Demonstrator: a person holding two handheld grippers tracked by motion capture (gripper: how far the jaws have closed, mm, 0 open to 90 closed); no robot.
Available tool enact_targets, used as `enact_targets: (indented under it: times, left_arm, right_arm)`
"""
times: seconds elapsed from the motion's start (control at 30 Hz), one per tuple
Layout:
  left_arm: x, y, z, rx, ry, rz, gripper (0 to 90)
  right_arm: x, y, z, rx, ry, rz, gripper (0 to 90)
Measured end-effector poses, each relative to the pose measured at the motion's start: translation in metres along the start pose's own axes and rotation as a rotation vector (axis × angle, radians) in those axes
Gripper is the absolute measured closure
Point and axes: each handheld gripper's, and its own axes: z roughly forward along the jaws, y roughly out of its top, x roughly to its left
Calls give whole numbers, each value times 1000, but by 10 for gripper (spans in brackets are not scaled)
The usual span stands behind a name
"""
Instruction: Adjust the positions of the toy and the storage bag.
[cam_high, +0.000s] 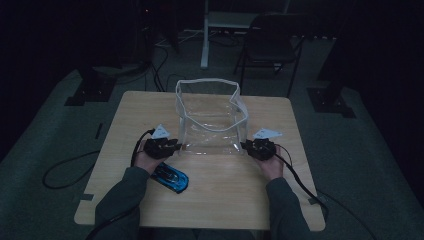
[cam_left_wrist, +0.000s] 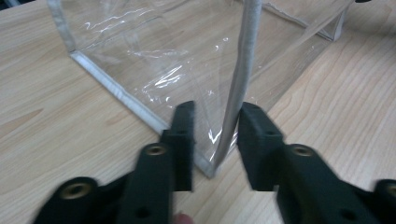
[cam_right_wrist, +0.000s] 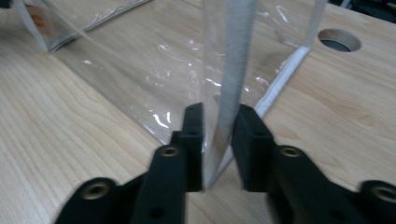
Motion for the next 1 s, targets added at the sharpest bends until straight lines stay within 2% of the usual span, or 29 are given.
enact_targets:
  times: [0.03, 0.07, 0.2, 0.33, 0.43, 0.87, 0.93, 0.97, 1.0]
  left_arm:
    - [-1, 1, 1, -3, -4, 10, 768]
    - [-3, 1, 1, -5, -6, 17, 857]
    - [-6, 1, 0, 5, 10, 47, 877]
    - [-7, -1, -5, 12, 37, 63, 879]
    - [-6, -6, -11, 10, 43, 57, 879]
    - [-13, -25, -36, 9, 40, 57, 876]
    - [-11, -27, -38, 3, 37, 41, 840]
    - [-11, -27, -38, 3, 37, 41, 759]
    - [-10, -28, -40, 2, 46, 32, 759]
  right_arm:
    - [1, 0, 0, 0, -14, -6, 812]
    - [1, -1, -2, -5, -4, -6, 848]
    - [4, -3, -5, -9, 8, -30, 865]
    - [8, -4, -6, -12, 25, -45, 867]
    - [14, -5, -7, -13, 49, -62, 870]
    - [41, -10, -15, -8, 95, -107, 870]
    - [44, -10, -17, -6, 88, -110, 828]
    - [44, -10, -17, -6, 88, -110, 828]
    - [45, -10, -19, -20, 76, -104, 748]
